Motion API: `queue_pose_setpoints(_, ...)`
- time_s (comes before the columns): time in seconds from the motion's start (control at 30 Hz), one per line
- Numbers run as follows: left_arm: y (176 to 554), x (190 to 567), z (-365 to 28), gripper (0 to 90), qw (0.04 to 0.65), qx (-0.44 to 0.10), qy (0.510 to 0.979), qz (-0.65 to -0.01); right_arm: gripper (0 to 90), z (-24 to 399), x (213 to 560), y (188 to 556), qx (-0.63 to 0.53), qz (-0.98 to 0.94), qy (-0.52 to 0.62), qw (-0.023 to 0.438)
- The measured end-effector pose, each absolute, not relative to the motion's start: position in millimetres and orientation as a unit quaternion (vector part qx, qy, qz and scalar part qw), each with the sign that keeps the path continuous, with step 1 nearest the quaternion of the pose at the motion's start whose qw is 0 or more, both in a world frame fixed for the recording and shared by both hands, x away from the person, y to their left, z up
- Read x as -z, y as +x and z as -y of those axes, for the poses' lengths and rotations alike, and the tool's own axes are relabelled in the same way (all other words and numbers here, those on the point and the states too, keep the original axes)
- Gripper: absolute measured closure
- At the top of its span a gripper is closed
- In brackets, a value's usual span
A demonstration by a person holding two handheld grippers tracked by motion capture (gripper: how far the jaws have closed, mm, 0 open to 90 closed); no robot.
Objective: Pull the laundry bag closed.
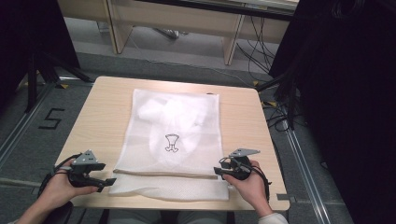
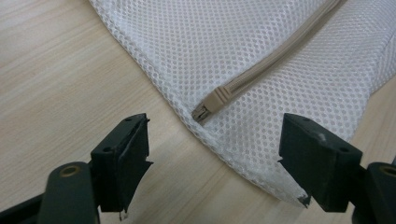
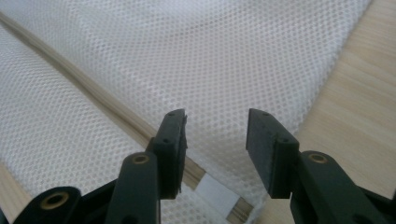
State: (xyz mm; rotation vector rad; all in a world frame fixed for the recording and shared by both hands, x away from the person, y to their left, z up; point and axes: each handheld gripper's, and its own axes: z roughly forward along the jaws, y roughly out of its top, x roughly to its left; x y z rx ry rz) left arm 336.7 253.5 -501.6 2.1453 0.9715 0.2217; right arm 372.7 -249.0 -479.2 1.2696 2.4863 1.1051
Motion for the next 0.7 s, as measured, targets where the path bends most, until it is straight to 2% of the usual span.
queue_pose_setpoints(0.03, 337, 501, -254, 23.9, 0.376, -0.086, 0.842, -0.378, 58.6, 248, 480, 374, -0.369, -0.831, 0.407, 0.083)
queue_pose_setpoints(0.13, 338, 502, -255, 23.9, 0.377, -0.088, 0.844, -0.372, 59.4, 243, 476, 373, -0.382, -0.834, 0.391, 0.075)
queue_pose_setpoints(0.17, 338, 502, -255, 23.9, 0.377, -0.088, 0.844, -0.372, 59.9, 238, 476, 371, -0.384, -0.829, 0.392, 0.109)
queue_pose_setpoints(0.4, 338, 503, -256, 23.9, 0.378, -0.082, 0.845, -0.369, 63.9, 220, 468, 374, -0.387, -0.847, 0.348, 0.108)
queue_pose_setpoints(0.7, 339, 502, -256, 24.4, 0.377, -0.079, 0.845, -0.37, 64.5, 195, 464, 378, -0.397, -0.852, 0.324, 0.106)
